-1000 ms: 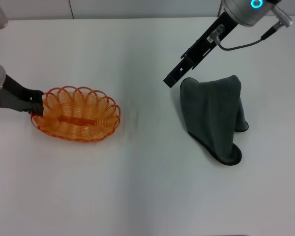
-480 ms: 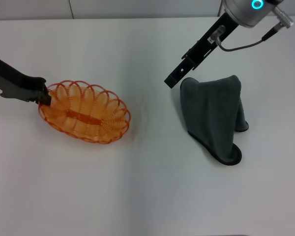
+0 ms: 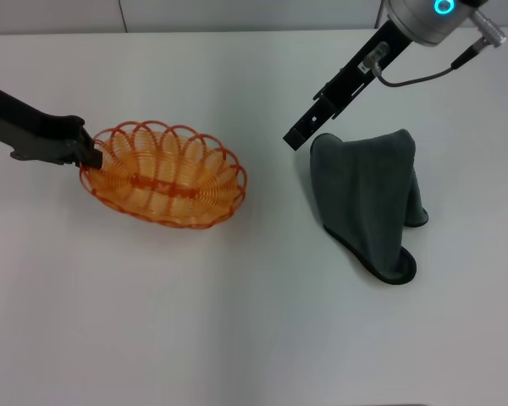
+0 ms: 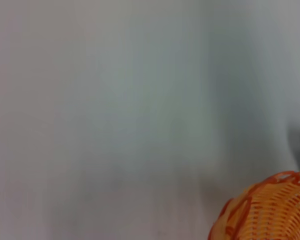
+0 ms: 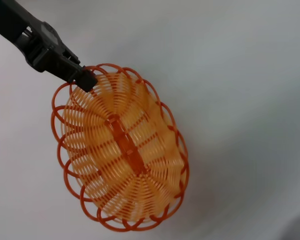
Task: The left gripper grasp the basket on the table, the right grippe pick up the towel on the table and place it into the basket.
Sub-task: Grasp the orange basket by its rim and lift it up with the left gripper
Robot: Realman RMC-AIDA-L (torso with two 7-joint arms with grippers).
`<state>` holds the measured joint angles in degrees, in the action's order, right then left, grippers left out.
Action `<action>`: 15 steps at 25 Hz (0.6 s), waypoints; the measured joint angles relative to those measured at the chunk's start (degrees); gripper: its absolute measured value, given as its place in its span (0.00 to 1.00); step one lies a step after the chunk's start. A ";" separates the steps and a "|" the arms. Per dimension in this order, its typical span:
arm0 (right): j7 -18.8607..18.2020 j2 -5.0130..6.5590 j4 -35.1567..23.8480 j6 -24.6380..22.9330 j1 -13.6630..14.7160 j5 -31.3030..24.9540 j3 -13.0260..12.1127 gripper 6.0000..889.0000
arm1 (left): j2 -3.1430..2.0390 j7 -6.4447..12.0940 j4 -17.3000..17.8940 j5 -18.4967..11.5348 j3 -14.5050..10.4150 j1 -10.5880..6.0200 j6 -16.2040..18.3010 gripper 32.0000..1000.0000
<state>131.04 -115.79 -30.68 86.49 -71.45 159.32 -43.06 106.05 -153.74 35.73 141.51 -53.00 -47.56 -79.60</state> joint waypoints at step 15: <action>0.00 0.11 0.00 -0.01 -0.05 -0.07 0.00 0.85 | -1.17 -2.76 -0.95 -6.70 2.25 0.28 -1.74 0.07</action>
<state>131.04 -115.68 -30.68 86.48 -71.51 159.25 -43.06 104.88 -156.51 34.78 134.81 -50.75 -47.29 -81.34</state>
